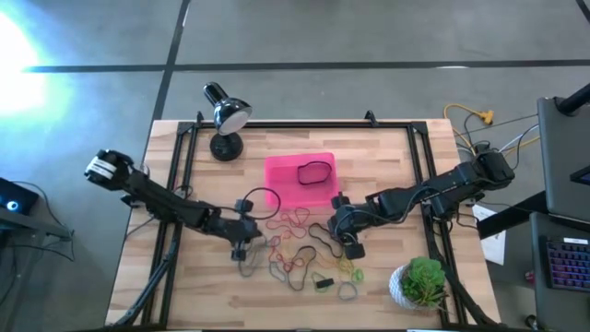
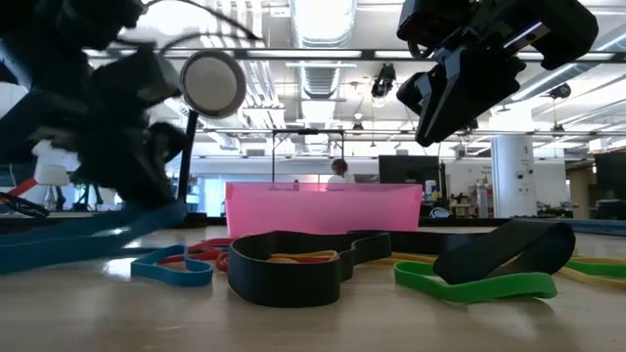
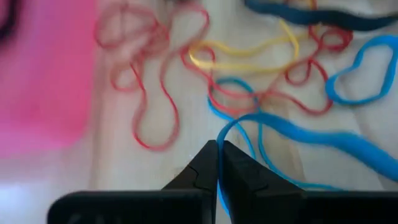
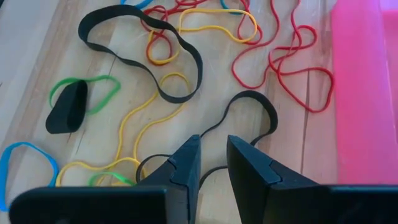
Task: Pick and place rubber bands into bin
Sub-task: Put the blue rubber band into the red bin
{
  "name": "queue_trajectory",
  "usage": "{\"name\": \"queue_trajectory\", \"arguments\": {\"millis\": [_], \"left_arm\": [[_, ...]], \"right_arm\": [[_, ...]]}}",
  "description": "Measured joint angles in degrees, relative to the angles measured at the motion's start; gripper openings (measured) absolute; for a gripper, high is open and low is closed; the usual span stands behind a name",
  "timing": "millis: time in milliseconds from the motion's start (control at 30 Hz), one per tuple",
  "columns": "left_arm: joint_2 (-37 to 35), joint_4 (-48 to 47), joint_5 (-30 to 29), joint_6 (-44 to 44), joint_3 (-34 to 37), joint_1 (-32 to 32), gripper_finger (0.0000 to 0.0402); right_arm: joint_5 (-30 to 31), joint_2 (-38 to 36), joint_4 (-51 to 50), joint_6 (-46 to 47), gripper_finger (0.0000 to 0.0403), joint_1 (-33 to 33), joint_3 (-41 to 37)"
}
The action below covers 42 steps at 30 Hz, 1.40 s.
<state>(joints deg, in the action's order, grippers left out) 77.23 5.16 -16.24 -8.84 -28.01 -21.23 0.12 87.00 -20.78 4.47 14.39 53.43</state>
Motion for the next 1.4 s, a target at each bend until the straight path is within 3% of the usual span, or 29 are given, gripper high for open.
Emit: {"name": "queue_trajectory", "arguments": {"millis": [200, 333, 533, 700, 1033, 1267, 1400], "left_arm": [[-3.3, 1.81, -12.47, 11.09, -4.26, 0.43, 0.0], [-4.36, 10.17, -21.06, 20.03, -6.06, 1.87, 0.0], [-4.52, 26.14, -23.6, 29.92, -6.23, 5.8, 0.0], [-3.67, 28.75, -28.99, 32.13, -6.2, 10.77, 0.0], [4.56, 31.1, -29.11, 31.71, -6.62, 20.27, 0.0], [8.92, 33.21, -24.57, 31.72, -6.69, 20.9, 0.0003], [10.29, 33.0, -22.48, 31.75, -7.23, 20.9, 0.0031]], "right_arm": [[1.6, 0.0, -0.02, -0.14, 0.0068, 0.0, 0.0], [3.77, 0.0, -0.02, -0.15, 0.0068, 0.0, -0.04], [5.62, 0.0, 0.03, -0.07, 0.0068, 0.0, -0.12], [5.97, 0.0, 0.01, 0.03, 0.0068, 0.0, -0.3], [6.08, 0.0, 0.03, -0.35, 0.0068, 0.0, -0.31], [6.08, 0.0, 0.03, -0.22, 0.0068, 0.0, -0.31], [6.06, 0.0, 0.03, -0.21, 0.0068, -0.04, -0.31]]}}
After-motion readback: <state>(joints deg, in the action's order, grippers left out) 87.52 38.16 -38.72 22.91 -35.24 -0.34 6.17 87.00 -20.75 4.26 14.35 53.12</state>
